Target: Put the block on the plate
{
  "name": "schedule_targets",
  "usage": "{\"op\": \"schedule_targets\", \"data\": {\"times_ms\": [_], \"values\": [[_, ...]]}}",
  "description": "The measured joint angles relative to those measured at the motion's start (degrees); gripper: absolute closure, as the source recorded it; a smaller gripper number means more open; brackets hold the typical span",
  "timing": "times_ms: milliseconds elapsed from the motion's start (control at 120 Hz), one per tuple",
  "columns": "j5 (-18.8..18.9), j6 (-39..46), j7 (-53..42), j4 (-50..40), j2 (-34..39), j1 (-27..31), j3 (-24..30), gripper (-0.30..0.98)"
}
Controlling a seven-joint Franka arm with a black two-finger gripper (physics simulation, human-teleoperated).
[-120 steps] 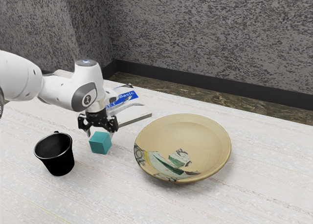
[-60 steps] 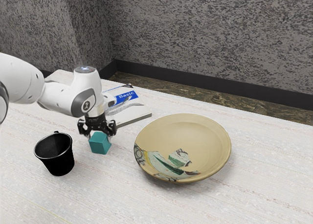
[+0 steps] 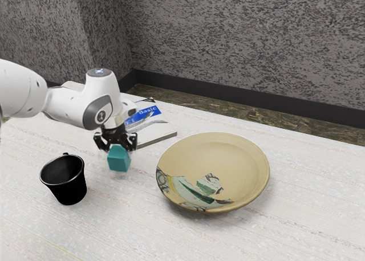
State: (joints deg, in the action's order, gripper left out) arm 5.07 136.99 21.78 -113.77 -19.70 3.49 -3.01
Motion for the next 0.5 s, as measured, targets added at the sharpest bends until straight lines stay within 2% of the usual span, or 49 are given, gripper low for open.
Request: {"op": "schedule_targets", "data": {"times_ms": [300, 400, 500], "values": [[-0.3, -1.7, -0.2, 0.3, 10.3, -9.9, 1.5, 0.28], [-0.6, -1.7, -0.3, 4.8, 7.9, -15.7, 2.3, 0.28], [-0.8, -1.7, -0.3, 10.9, 1.9, -20.4, 2.4, 0.28]]}}
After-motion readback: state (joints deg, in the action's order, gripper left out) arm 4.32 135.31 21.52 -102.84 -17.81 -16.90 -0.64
